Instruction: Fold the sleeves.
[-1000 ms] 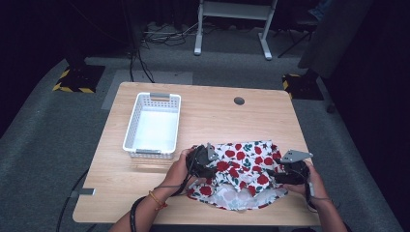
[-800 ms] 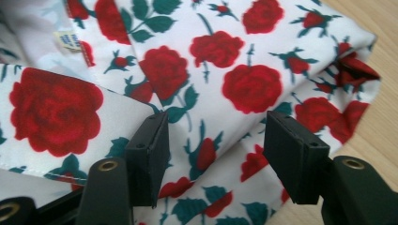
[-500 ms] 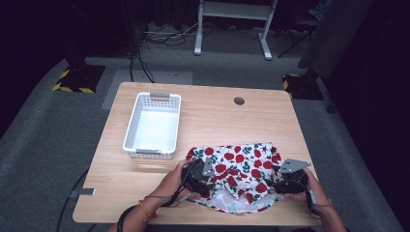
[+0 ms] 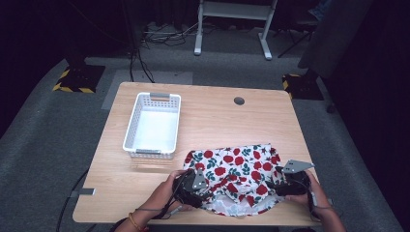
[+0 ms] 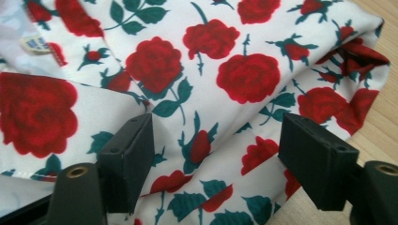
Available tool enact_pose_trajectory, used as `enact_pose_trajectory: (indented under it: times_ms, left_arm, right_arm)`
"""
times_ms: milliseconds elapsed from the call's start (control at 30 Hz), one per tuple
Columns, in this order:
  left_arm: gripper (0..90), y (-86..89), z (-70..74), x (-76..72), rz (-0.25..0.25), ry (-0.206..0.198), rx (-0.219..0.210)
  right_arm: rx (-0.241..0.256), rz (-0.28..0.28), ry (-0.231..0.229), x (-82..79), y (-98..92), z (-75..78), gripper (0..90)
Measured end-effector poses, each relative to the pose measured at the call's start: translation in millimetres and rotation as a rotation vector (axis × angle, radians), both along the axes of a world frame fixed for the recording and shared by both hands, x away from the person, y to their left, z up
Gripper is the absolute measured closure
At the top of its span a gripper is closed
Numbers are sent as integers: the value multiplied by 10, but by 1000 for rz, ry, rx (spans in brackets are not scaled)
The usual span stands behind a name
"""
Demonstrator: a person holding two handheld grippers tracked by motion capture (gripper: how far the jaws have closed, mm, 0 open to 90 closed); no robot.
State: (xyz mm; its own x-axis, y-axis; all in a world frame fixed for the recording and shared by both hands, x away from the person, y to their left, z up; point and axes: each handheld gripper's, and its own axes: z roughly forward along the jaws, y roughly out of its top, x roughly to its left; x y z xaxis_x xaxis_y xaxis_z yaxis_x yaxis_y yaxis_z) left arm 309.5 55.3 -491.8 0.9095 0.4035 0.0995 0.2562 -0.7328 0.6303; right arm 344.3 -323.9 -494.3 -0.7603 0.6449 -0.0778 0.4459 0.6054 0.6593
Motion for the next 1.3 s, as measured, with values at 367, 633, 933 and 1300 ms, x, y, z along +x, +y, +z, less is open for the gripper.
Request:
enact_pose_trajectory:
  times_ms: [367, 633, 933, 1300]
  left_arm:
    - [295, 260, 78, -37, 72, -5, -54]
    - [289, 353, 89, -29, 92, -4, -72]
    - [274, 353, -58, 25, 86, 60, -68]
    - [254, 135, -96, 65, 83, 75, -92]
  right_arm:
    - [-32, -65, -17, 81, -19, 15, 290]
    - [55, -76, -60, 99, 1, 172, 351]
    - [27, -7, -12, 260, 288, 107, 414]
    - [13, -93, 62, 507, 147, 17, 393]
